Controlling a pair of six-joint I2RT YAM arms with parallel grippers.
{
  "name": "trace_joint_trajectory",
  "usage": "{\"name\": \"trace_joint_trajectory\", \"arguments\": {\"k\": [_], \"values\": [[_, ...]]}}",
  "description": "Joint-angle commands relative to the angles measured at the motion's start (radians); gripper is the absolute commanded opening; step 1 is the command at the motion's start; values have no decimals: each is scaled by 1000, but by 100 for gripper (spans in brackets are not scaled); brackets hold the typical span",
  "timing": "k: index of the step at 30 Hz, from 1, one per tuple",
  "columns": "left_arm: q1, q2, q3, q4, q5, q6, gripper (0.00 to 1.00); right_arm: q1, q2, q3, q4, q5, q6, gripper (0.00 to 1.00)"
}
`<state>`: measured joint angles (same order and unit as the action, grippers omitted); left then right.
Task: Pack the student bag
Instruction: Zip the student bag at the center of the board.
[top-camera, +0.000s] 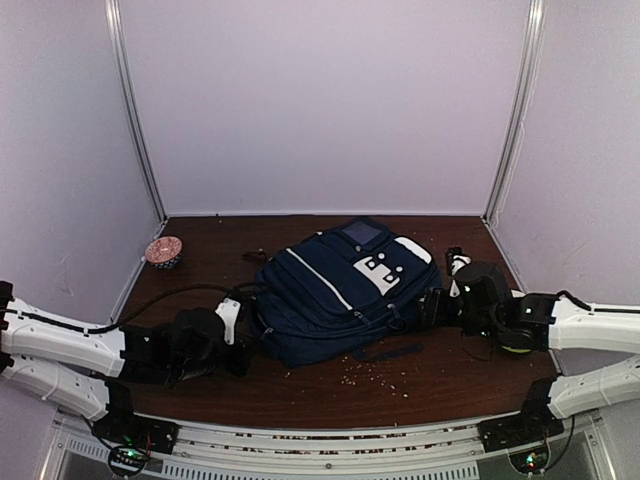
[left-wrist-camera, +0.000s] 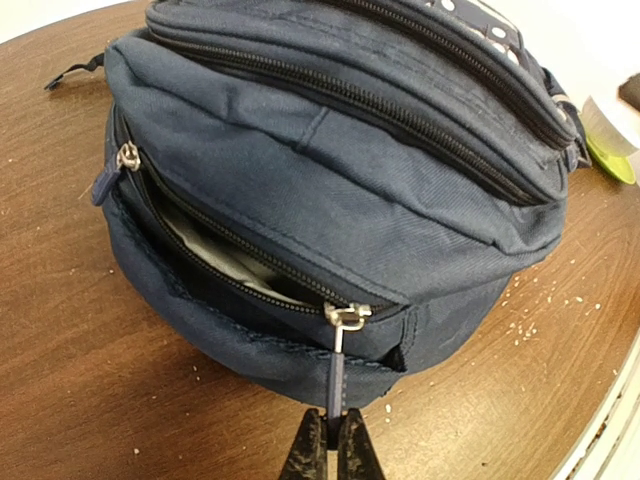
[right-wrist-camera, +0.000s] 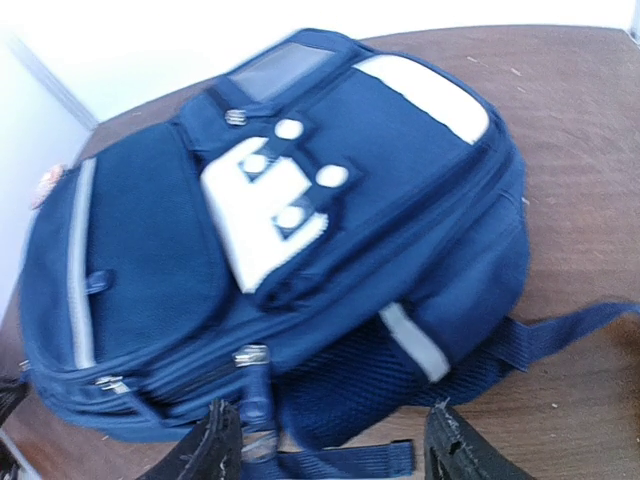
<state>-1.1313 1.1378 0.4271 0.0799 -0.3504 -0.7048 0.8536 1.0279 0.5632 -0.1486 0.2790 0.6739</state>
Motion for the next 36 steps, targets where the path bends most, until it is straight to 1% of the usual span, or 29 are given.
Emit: {"name": "trace_joint_trajectory", "arguments": {"k": [1,3,6,12,17,19,21,22,23,24,26,28,30,33,35,36], "values": [[11,33,-16,49,12,18,0,43,-47,59,-28,-92,-61,62],[11,55,-13,65,23,18,0,77,-39,75,12,-122,-69,61],[11,76,-8,83,40,18,0,161,12,109,73,-108,-102,60],[11,72,-9,84,50,12,0,287,232,225,190,-89,-96,61],[11,54,-24,82,57,10,0,348,426,375,172,-20,-139,61],[11,45,-27,72,61,10,0,349,456,420,147,20,-132,61],[11,25,-21,25,53,0,0,348,451,427,156,39,-136,61],[11,10,-17,-8,45,-10,8,349,444,421,164,41,-140,61],[11,-15,-14,-45,34,-20,30,348,435,415,165,42,-145,62],[11,-56,-13,-85,17,-36,50,348,428,409,159,45,-145,62],[11,-134,-12,-175,-16,-57,77,348,410,388,143,60,-139,63],[14,-216,-1,-259,-45,-58,89,346,379,348,130,82,-110,63],[23,-288,21,-335,-75,-46,97,338,338,295,135,92,-71,64],[92,-349,60,-374,-62,1,98,312,272,217,129,103,8,64],[189,-335,87,-333,8,40,98,287,228,170,122,116,77,65],[242,-308,108,-306,54,57,98,272,206,149,107,140,142,65]]}}
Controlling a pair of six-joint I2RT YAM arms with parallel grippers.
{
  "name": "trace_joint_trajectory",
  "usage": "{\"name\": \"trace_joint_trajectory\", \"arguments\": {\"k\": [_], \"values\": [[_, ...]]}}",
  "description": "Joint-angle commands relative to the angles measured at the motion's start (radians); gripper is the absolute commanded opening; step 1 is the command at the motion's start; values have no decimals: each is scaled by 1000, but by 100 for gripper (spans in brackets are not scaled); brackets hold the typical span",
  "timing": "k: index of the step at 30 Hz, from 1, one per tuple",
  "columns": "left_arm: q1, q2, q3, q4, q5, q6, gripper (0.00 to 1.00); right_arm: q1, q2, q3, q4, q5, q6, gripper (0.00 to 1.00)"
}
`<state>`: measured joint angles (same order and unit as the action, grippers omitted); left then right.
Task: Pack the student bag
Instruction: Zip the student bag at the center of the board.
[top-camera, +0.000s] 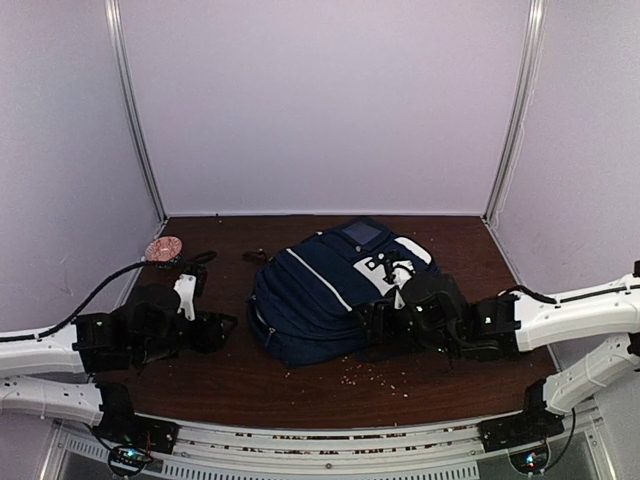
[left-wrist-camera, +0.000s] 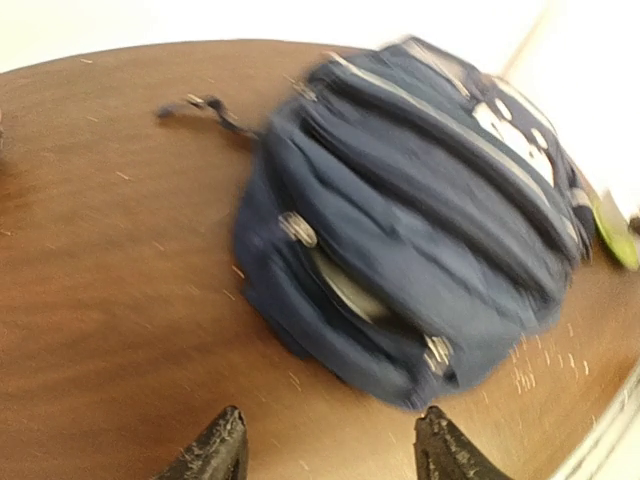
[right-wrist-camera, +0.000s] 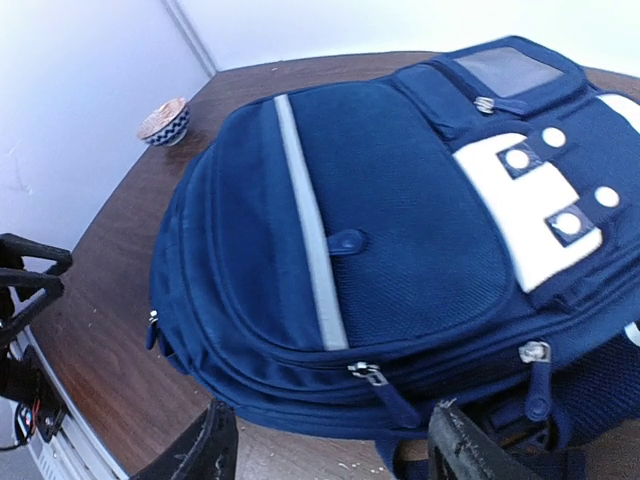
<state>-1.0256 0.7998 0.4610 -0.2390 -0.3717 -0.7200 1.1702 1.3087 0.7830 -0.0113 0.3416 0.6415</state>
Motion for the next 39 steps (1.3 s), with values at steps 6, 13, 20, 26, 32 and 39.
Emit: {"name": "trace_joint_trajectory", "arguments": {"k": [6,13,20,26,32,39], "values": [[353,411,349,29,254,133,98,-135,-201,-225,-63,185,457,78],[498,786,655,180,528,100,98,-258,-194,-295,-2,45,556,88],[495,1051,808,185,627,77,97,-367,21,-249,127,-147,587,89],[466,1016,538,394,649,4,74,-395,249,-17,63,-299,406,87],[414,920,357,508,657,-37,37,-414,427,200,36,-433,235,86],[210,726,143,580,439,-145,2,-406,607,453,31,-564,148,83]]}}
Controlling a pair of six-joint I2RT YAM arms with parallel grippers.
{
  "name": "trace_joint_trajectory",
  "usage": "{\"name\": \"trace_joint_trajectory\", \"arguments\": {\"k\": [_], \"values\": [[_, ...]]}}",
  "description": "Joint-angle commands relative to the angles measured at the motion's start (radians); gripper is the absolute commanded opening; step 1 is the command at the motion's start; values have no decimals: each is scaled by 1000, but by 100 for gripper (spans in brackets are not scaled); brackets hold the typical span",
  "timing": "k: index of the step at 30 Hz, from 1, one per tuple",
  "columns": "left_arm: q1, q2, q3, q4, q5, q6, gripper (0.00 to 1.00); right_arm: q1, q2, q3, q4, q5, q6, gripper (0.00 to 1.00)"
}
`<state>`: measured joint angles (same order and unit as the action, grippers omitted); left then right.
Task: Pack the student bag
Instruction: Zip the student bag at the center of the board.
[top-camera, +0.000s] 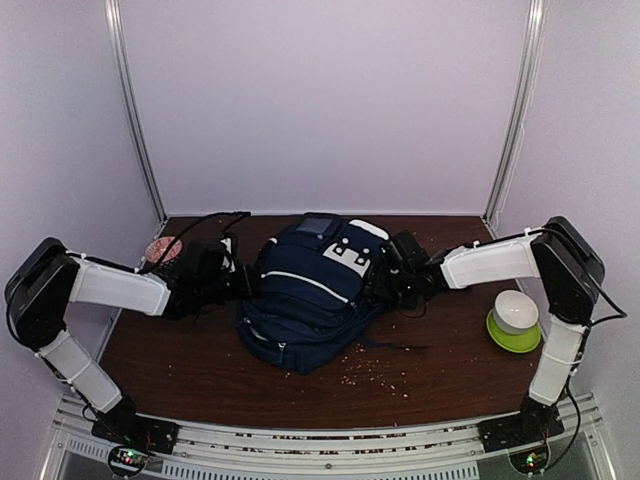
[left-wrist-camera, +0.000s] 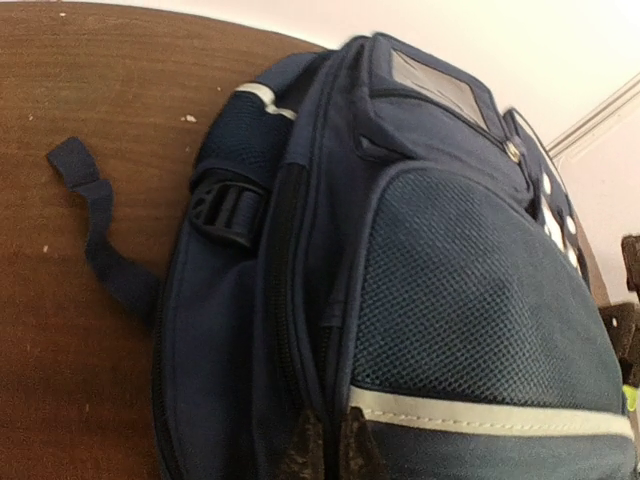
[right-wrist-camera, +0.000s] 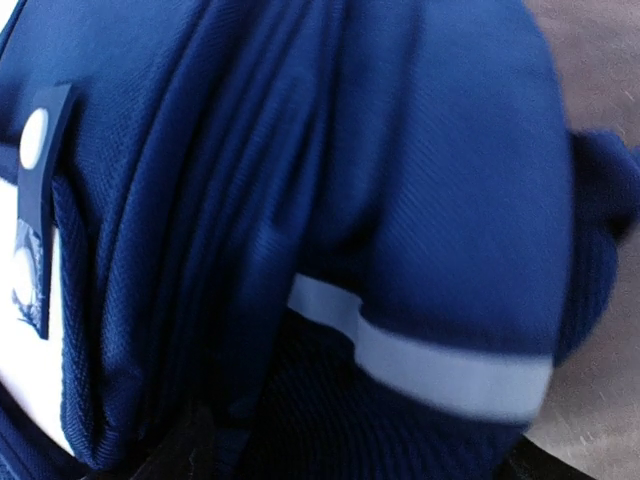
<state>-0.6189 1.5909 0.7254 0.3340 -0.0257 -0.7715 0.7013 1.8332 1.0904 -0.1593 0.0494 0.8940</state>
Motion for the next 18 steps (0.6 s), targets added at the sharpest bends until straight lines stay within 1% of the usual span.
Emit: {"name": "trace_joint_trajectory", "arguments": {"k": [1,3,6,9,10,12,15,17,18], "values": [[-227,-89,-144,26,62,-124,0,64,104,178,169,-275,-116,83],[-304,-122,-154,12,-5,-154,1,62,155,269,127,-285,-153,83],[-386,-119,-102,-46,-62,-159,5,62,208,405,32,-282,-202,83],[-404,-124,-72,-81,-74,-167,19,62,205,453,-29,-250,-232,83],[-404,-140,-72,-96,-82,-167,26,61,182,454,-46,-239,-239,83],[-404,-185,-74,-146,-102,-157,38,63,120,418,-45,-220,-250,83],[-405,-276,-83,-235,-142,-137,62,65,0,338,-22,-167,-261,84],[-408,-338,-86,-315,-167,-124,73,66,-67,310,-34,-128,-279,84],[-410,-370,-88,-349,-180,-117,76,66,-97,299,-43,-111,-288,85]]}}
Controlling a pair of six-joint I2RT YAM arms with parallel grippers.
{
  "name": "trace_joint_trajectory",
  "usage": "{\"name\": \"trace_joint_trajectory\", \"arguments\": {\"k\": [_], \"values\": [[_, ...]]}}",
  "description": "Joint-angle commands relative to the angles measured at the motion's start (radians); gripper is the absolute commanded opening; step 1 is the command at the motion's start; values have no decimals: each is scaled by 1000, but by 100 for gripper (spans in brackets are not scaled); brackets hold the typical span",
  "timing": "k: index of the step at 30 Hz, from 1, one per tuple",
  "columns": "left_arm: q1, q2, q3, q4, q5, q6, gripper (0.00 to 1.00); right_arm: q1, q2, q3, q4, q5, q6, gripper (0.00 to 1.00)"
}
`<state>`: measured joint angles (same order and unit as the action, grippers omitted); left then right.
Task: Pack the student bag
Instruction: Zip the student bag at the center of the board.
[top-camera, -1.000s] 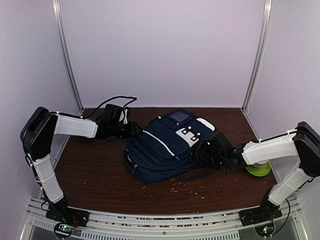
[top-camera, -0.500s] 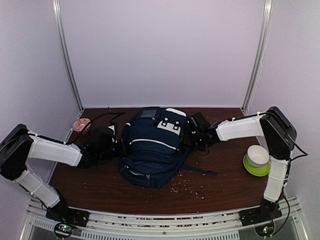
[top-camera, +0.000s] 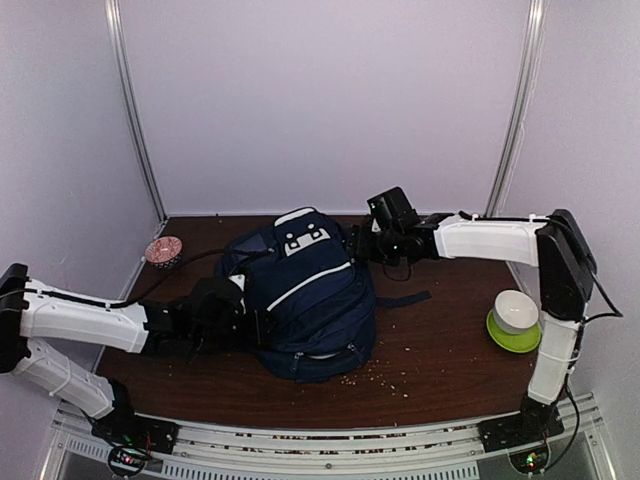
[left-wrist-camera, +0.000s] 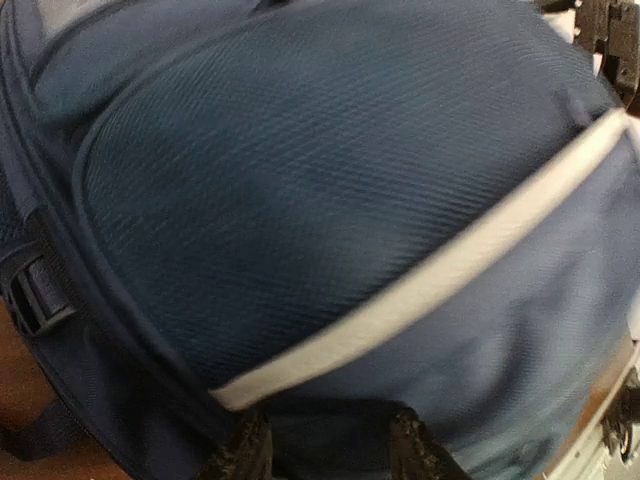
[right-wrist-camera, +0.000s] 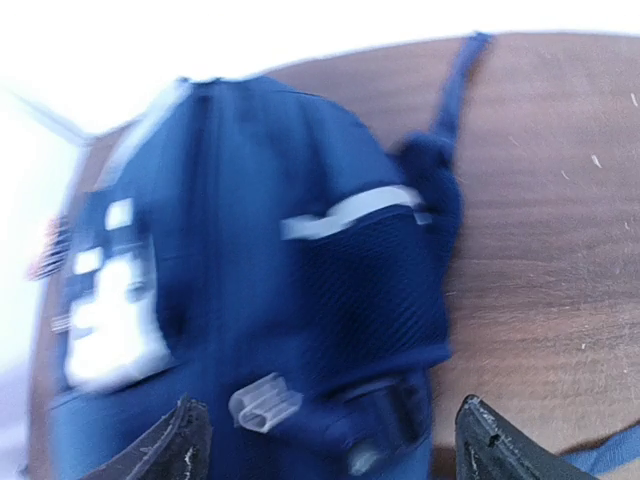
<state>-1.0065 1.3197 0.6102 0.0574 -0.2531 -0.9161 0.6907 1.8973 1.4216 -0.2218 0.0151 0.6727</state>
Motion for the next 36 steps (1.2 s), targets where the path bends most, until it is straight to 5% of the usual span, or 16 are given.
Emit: {"name": "trace_joint_trajectory", "arguments": {"k": [1,8,16,23,31,36], "values": [[-25,-131,22,-110,34,33,78,77,-188,-41,9,-63,-72,85],[-58,-326,-3,-298,-1,130,84,96,-377,-225,-23,-17,-53,85],[-70,-317,-17,-335,-9,193,78,226,-510,-688,465,-93,317,82],[-70,-343,-22,-366,-60,159,78,232,-422,-714,598,-121,468,73],[-70,-389,-61,-357,-82,150,78,189,-394,-724,612,-124,484,20],[-70,-375,-19,-365,-56,222,78,88,-441,-692,464,-71,383,5]]}}
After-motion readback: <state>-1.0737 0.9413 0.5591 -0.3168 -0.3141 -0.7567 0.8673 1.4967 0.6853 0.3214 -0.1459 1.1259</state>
